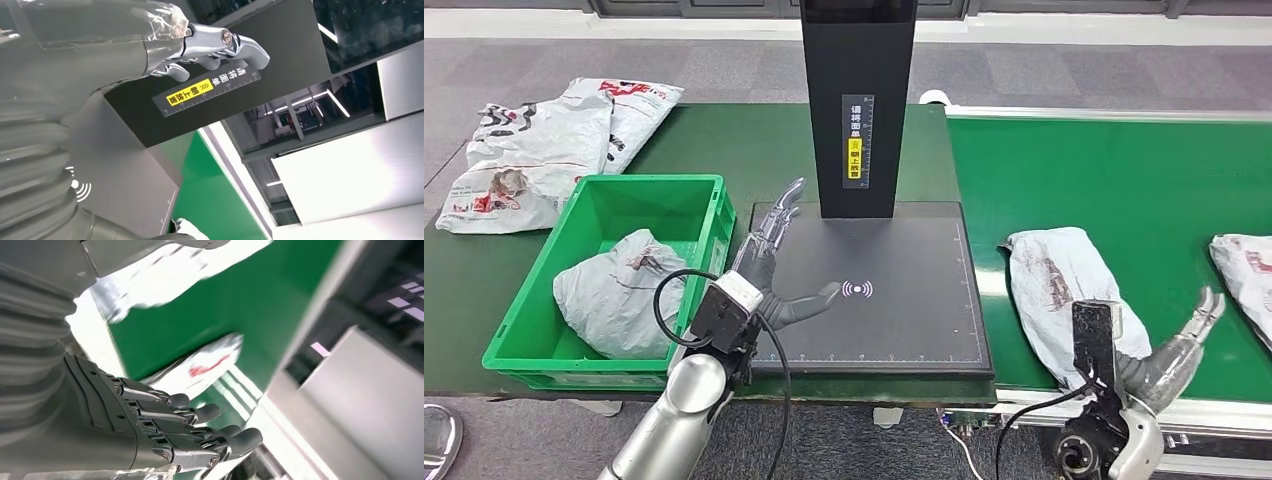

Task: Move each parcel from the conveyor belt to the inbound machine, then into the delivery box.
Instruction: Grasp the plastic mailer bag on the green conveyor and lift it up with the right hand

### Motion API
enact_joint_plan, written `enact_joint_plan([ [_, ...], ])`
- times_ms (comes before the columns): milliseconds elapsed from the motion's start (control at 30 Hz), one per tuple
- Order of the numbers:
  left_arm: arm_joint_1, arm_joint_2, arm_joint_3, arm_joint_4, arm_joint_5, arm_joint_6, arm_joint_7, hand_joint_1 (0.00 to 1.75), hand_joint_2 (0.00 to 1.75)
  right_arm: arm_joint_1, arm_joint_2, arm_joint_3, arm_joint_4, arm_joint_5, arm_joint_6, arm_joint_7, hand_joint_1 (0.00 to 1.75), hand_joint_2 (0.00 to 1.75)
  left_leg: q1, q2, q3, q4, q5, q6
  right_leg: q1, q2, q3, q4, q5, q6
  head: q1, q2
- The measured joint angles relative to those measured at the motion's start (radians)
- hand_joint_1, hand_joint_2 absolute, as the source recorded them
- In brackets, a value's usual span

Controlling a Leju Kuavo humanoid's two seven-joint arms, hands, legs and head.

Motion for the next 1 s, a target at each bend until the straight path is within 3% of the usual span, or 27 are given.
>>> enact_joint_plan([
  [300,0.000,0.000,-0.003,0.002,0.009,0.015,-0.001,0.00,1.75,-0.035,-0.006,-0.080,0.210,0.104,0.021,0.072,0.00,1.75,0.000,0.000,0.000,0.000,0.000,0.000,0.000,0.000,0.000,0.000,0.000,0.000,0.000,0.000],
  [1000,0.006,0.016,-0.003,-0.007,0.012,0.031,-0.003,0.00,1.75,-0.228,-0.082,-0.148,0.711,0.146,0.124,0.123,0.00,1.75,0.000,0.000,0.000,0.000,0.000,0.000,0.000,0.000,0.000,0.000,0.000,0.000,0.000,0.000],
])
